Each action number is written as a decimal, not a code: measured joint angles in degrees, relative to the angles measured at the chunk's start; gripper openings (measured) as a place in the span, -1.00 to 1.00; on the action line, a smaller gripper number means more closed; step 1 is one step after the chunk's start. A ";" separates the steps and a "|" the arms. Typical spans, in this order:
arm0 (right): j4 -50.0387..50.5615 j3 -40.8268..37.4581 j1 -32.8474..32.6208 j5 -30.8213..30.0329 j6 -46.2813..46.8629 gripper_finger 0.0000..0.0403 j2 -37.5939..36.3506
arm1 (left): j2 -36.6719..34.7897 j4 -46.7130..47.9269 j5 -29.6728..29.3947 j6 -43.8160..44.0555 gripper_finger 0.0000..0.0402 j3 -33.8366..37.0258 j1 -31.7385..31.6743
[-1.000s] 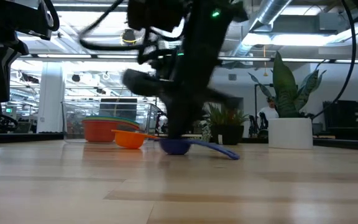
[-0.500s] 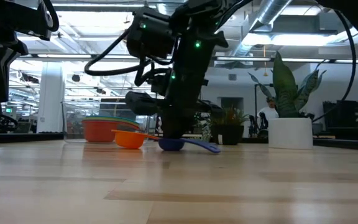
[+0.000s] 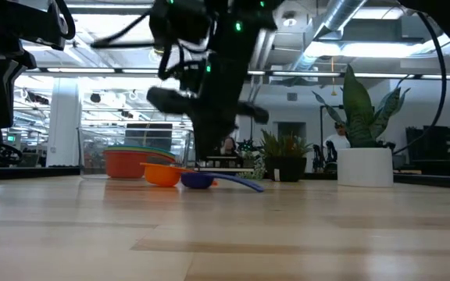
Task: Nest measuring cups in basket
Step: Move the dark blue measuring cup to the top of the table, then stack the orange measuring cup on top of the light blue measuring cup in the transparent bin
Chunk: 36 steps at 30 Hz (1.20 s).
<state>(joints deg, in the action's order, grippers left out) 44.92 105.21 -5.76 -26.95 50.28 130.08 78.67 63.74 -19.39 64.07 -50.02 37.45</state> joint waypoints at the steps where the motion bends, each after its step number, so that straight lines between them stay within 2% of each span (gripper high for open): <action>1: 1.77 1.45 0.00 -0.20 -0.29 -0.91 0.00 | 0.00 -0.03 -0.01 0.00 -1.00 0.00 0.00; 6: 11.47 10.96 -0.89 -0.70 -3.60 -0.93 0.00 | 0.00 -0.04 -1.82 0.00 -1.00 0.00 0.00; 9: 22.11 19.25 -3.07 -1.36 -4.29 -0.93 0.00 | 0.00 -0.14 -4.54 -0.07 -1.00 0.00 0.00; 12: 35.88 28.06 -6.65 -6.73 -4.30 -0.91 -0.16 | 0.00 -0.28 -7.40 -1.59 -1.00 0.00 0.00; 14: 42.54 29.60 -9.40 -11.74 -3.60 -0.89 -1.33 | -0.01 -0.34 -9.23 -2.47 -1.00 0.00 -0.37; 16: 45.28 26.62 -11.78 -14.18 -0.06 -0.89 -4.10 | -0.02 -0.74 -9.22 -3.69 -1.00 0.00 -1.66; 20: 45.19 19.34 -14.45 -13.24 4.40 -0.92 -9.50 | -0.03 -4.44 -7.13 -9.18 -1.00 0.00 -6.47; 26: 45.02 3.53 -14.04 -12.57 13.21 -0.94 -17.42 | 0.10 -18.38 -5.07 -28.47 -1.00 0.00 -16.85; 29: 44.93 -6.88 -13.41 -10.62 16.81 -0.93 -23.16 | 0.13 -25.66 -1.50 -39.17 -1.00 -0.02 -22.06; 31: 44.16 -13.30 -13.18 -9.49 19.92 -0.92 -26.70 | 0.13 -29.58 3.02 -44.83 -1.00 -0.02 -25.37; 34: 43.02 -22.67 -13.36 -7.88 24.80 -0.93 -32.69 | 0.13 -33.74 9.26 -49.31 -1.00 -0.02 -29.53; 36: 39.91 -29.11 -13.78 -7.10 28.00 -0.94 -36.69 | 0.13 -35.56 10.02 -49.68 -1.00 -0.01 -31.64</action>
<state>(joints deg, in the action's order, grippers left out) 84.83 76.10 -19.54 -34.04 78.28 93.40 78.81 28.18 -9.37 14.39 -50.03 5.81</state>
